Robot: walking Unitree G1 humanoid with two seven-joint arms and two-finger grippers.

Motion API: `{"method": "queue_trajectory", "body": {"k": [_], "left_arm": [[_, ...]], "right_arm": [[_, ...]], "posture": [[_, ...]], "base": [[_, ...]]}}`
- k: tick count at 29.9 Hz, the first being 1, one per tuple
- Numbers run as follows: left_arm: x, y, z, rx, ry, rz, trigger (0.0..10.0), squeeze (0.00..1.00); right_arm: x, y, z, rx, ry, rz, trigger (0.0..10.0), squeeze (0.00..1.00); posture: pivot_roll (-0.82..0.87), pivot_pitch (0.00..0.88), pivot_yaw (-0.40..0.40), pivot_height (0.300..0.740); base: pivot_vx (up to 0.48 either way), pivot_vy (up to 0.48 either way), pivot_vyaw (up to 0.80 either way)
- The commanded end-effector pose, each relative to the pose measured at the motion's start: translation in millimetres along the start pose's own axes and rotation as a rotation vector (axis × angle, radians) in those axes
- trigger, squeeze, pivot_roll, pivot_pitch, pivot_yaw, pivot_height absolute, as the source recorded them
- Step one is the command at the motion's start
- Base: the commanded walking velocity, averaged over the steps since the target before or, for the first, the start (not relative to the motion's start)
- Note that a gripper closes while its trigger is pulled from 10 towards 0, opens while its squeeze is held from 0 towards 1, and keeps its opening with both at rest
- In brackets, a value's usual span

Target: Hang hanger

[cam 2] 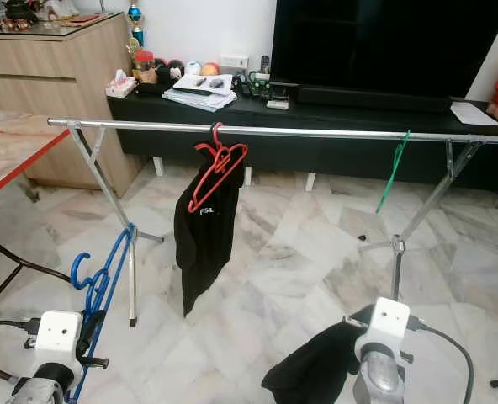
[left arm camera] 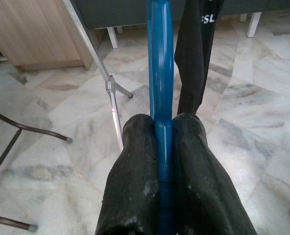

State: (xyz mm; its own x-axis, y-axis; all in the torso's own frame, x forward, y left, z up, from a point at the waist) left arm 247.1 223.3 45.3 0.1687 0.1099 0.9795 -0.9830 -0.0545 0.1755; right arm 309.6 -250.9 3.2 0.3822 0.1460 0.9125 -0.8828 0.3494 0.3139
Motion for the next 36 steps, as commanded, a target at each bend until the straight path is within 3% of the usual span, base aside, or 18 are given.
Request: {"method": "queue_trajectory", "body": {"k": [1,4,8,11,15,18,30,31,33,36], "left_arm": [[1.4,2.1,1.1,-0.008,0.007,-0.005,10.0,0.0],[-13.5,17.6,-2.2,-0.009,0.006,-0.057,10.0,0.0],[-20.7,20.7,-0.2,0.004,0.035,-0.078,10.0,0.0],[-13.5,16.7,5.6,-0.012,0.055,-0.058,10.0,0.0],[4.9,-4.3,9.2,-0.021,0.066,0.006,10.0,0.0],[4.2,-16.4,3.9,-0.008,0.054,0.009,10.0,0.0],[17.9,-20.7,-7.5,0.022,0.089,0.057,10.0,0.0],[19.6,-21.1,-10.3,0.032,0.071,0.06,10.0,0.0],[24.5,-22.9,-31.9,0.14,0.026,0.081,10.0,0.0],[28.9,-24.0,-54.2,0.225,0.021,0.087,10.0,0.0]], "right_arm": [[7.0,-0.9,3.1,-0.01,-0.009,0.034,10.0,0.0],[-10.1,11.0,5.4,0.0,0.01,0.029,10.0,0.0],[-19.1,14.6,7.3,0.006,0.025,0.005,10.0,0.0],[-7.6,10.8,5.3,0.021,0.016,0.036,10.0,0.0],[28.6,-3.6,-2.1,0.058,0.004,0.115,10.0,0.0],[41.6,-10.5,-6.5,0.048,-0.009,0.118,10.0,0.0],[66.4,-16.9,-10.1,0.031,-0.049,0.153,10.0,0.0],[67.0,-16.7,-9.1,0.029,-0.048,0.157,10.0,0.0],[65.4,-15.6,-7.5,0.023,-0.05,0.158,10.0,0.0],[62.8,-14.6,-6.0,0.016,-0.052,0.154,10.0,0.0]], "posture": [[0.1,0.038,0.014,0.74],[0.09,0.038,0.017,0.74],[0.09,0.047,0.013,0.74],[0.09,0.034,0.003,0.74],[0.09,0.001,-0.013,0.74],[0.09,0.0,-0.019,0.74],[0.09,0.0,0.003,0.74],[0.09,0.0,0.001,0.74],[0.09,0.0,0.001,0.74],[0.07,0.0,0.001,0.74]], "base": [[0.0,0.0,0.0],[0.0,0.0,0.0],[0.0,0.0,0.0],[0.0,0.0,0.0],[0.0,0.0,0.0],[0.0,0.0,0.0],[0.0,0.0,0.0],[0.0,0.0,0.0],[0.0,0.0,0.0],[0.0,0.0,0.0]]}}
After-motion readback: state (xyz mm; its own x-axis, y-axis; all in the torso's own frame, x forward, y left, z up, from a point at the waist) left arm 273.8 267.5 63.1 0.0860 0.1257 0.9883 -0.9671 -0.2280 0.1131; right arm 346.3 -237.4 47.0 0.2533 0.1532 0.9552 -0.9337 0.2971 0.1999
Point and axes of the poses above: a point about 5 cm out from each wrist's last joint towards the gripper, its own y axis pointing back from the gripper into the wrist, its own x axis along the axis of the wrist's last joint, z = x × y, the point moved 3 cm from there along -y, pointing out of the wrist towards the gripper, and after that the axes turned 15 degrees about y, right-handed, at the moved point
